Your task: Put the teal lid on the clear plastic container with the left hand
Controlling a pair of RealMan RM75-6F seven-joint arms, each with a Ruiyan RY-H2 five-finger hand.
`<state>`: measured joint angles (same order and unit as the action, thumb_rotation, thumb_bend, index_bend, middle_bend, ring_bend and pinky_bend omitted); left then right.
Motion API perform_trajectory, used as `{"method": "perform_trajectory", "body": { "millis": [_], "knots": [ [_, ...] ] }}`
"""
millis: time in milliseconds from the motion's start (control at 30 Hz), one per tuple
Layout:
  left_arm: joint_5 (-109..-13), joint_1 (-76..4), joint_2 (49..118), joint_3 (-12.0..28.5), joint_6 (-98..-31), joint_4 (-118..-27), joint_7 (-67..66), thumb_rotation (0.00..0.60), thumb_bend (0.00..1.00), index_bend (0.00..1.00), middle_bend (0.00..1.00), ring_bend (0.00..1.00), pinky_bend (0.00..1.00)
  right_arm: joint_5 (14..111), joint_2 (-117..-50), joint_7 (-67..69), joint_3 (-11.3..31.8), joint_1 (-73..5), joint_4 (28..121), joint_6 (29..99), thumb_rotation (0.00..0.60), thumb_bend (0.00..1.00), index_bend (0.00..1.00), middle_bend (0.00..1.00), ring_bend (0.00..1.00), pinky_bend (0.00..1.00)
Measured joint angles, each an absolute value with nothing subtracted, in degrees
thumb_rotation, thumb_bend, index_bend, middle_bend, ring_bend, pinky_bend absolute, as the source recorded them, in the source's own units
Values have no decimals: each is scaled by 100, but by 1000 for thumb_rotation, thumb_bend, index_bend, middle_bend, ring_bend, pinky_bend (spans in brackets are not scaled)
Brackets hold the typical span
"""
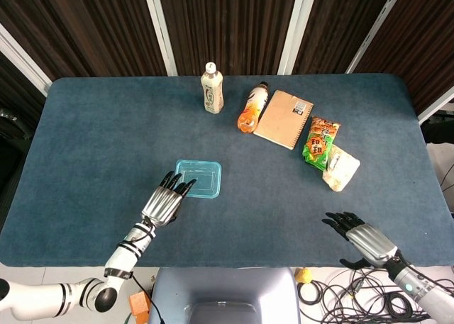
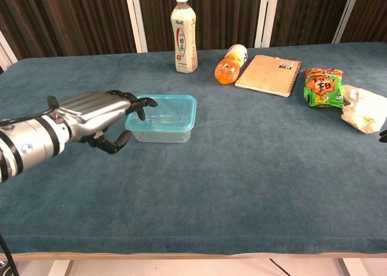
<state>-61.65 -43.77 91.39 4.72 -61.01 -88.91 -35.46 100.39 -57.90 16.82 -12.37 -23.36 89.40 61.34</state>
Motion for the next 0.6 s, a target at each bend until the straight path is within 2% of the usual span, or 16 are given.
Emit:
{"method": "perform_trajectory", "body": {
  "millis": [67, 267, 433, 600],
  "knots": [
    [-6455, -4311, 9034, 515, -6375, -9063, -3420, 600, 415, 0, 0, 0, 0, 10028, -5787, 1629, -1224, -2304, 8946, 6189, 600, 202, 0, 0, 0, 0],
    [-7352, -3837, 8275, 389, -7212, -9888, -2886, 600, 386, 0, 0, 0, 0, 9911, -5788, 1055, -1130, -2013, 9022, 6642, 600, 202, 0, 0, 0, 0],
    [-8112, -3073, 7424, -277, -7796, -10169, -2134, 600, 367, 0, 0, 0, 0, 9797, -5794, 460, -1052, -1528, 9072, 7401, 600, 202, 0, 0, 0, 0],
    [-8626, -2209, 7092, -969, -8452, -9690, -797, 600, 371, 0, 0, 0, 0, 9582, -5932, 132, -950, -776, 8963, 8381, 600, 202, 0, 0, 0, 0]
  ]
}}
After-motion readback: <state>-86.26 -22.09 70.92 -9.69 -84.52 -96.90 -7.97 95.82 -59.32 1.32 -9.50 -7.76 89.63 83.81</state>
